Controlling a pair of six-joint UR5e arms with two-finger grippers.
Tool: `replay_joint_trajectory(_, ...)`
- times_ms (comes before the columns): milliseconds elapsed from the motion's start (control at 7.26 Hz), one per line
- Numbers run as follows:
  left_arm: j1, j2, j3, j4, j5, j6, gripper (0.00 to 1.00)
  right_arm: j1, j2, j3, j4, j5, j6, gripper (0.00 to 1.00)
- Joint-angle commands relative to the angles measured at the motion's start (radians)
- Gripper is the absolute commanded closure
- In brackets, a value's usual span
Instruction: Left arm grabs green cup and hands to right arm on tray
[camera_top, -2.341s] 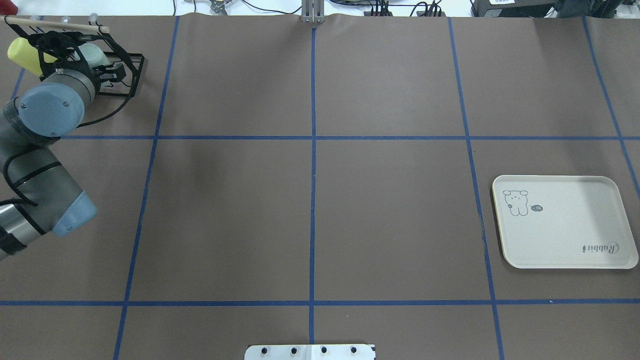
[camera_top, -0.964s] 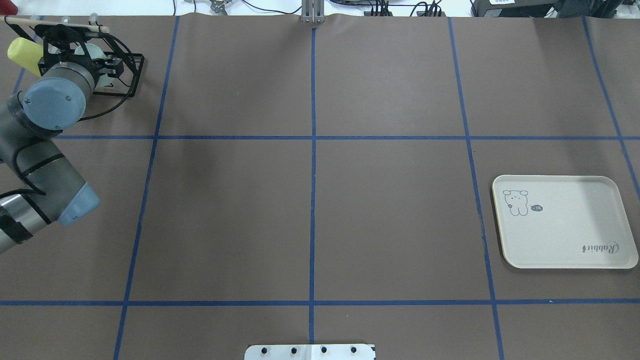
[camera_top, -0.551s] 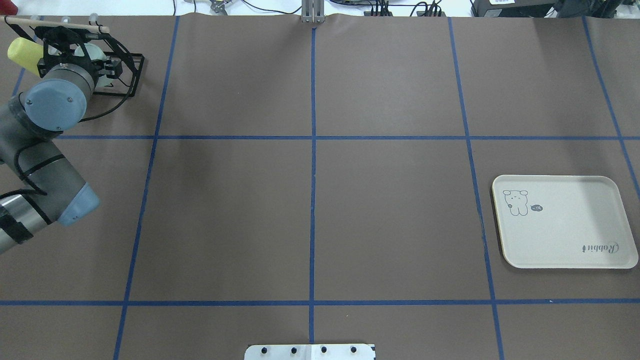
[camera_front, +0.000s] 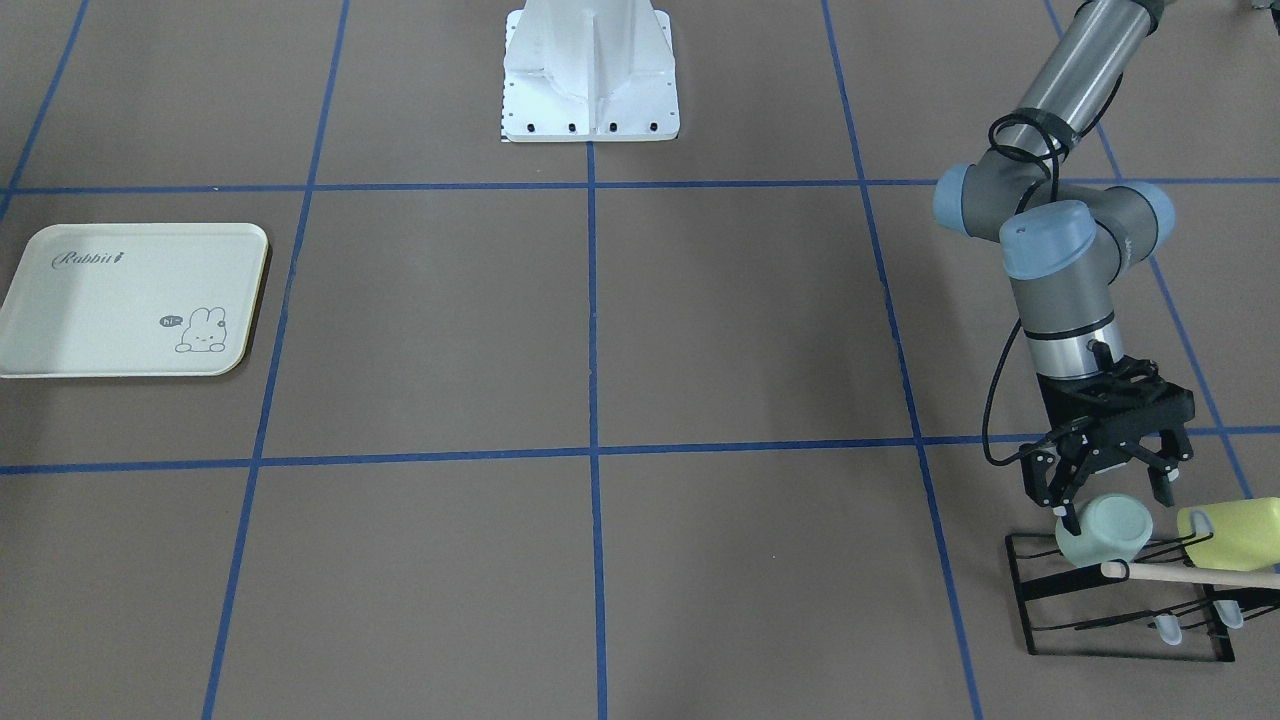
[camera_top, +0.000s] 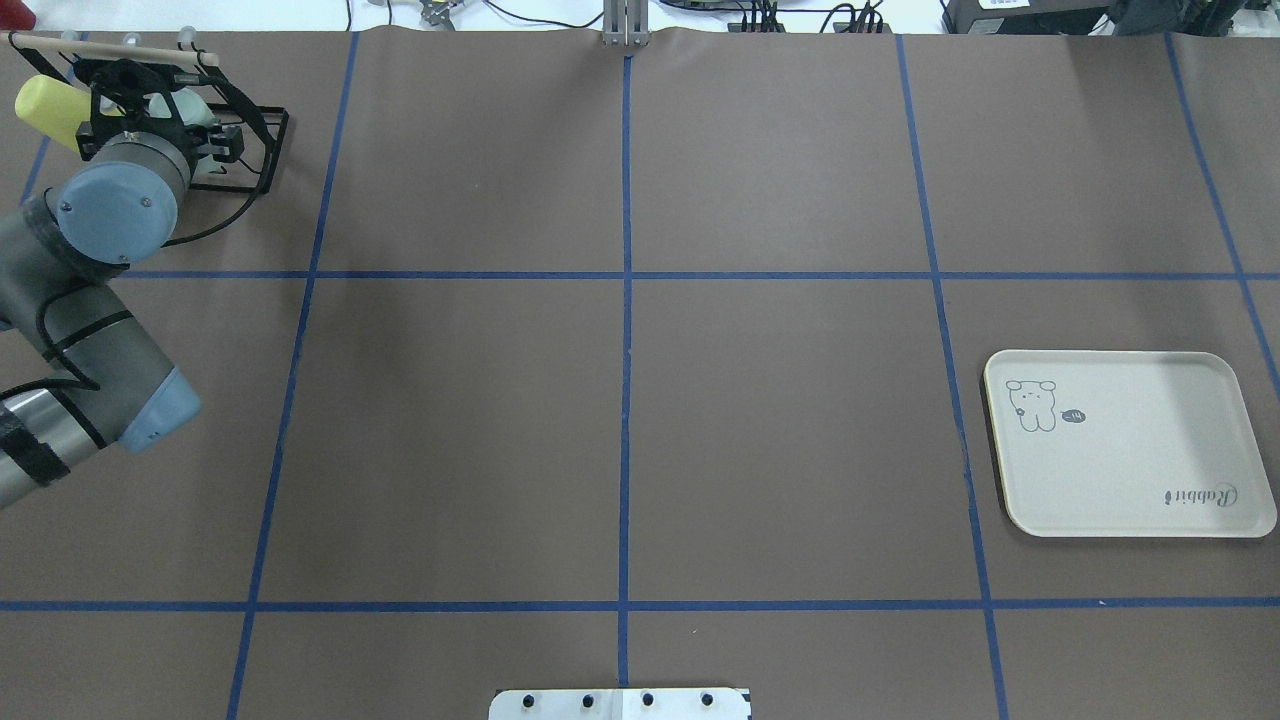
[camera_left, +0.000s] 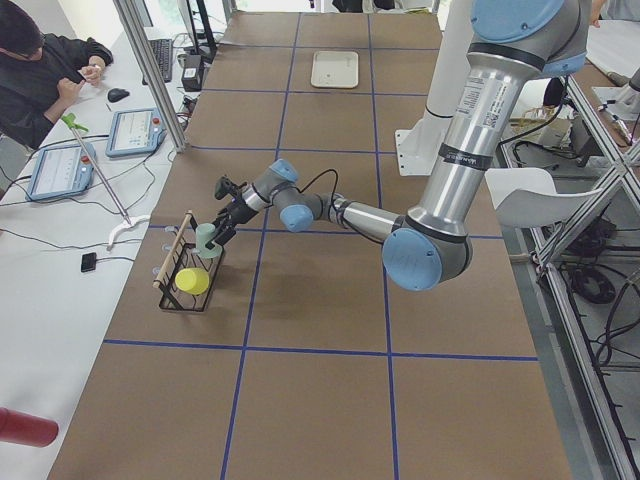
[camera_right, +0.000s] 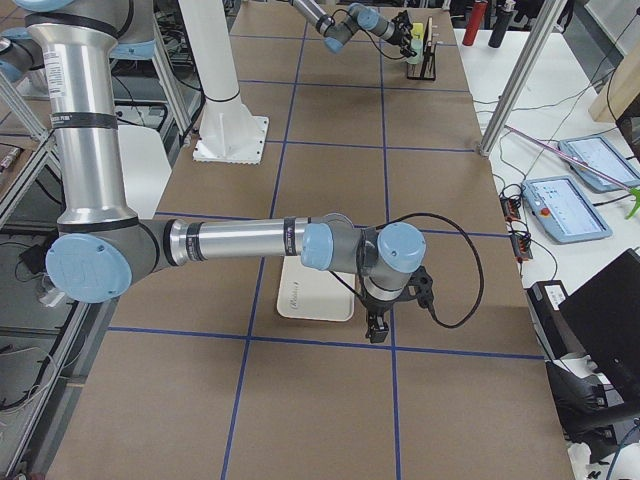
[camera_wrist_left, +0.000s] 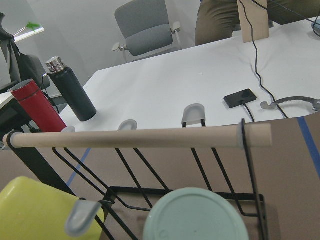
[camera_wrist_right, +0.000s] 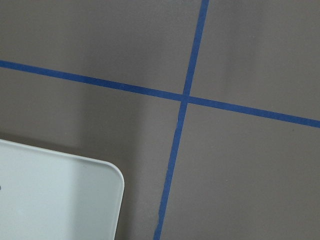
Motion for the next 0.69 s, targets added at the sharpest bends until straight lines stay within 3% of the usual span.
replay_joint_trajectory(0, 0.000, -0.022, 0.009, 0.000, -0.001, 0.001, 0.00, 0.000, 0.000, -0.003, -0.001, 0.000, 0.000, 0.00)
replay_joint_trajectory(551, -0.001, -0.028, 0.028, 0.000, 0.000, 0.001, 0.00, 0.000, 0.000, -0.003, -0.001, 0.000, 0.000, 0.00)
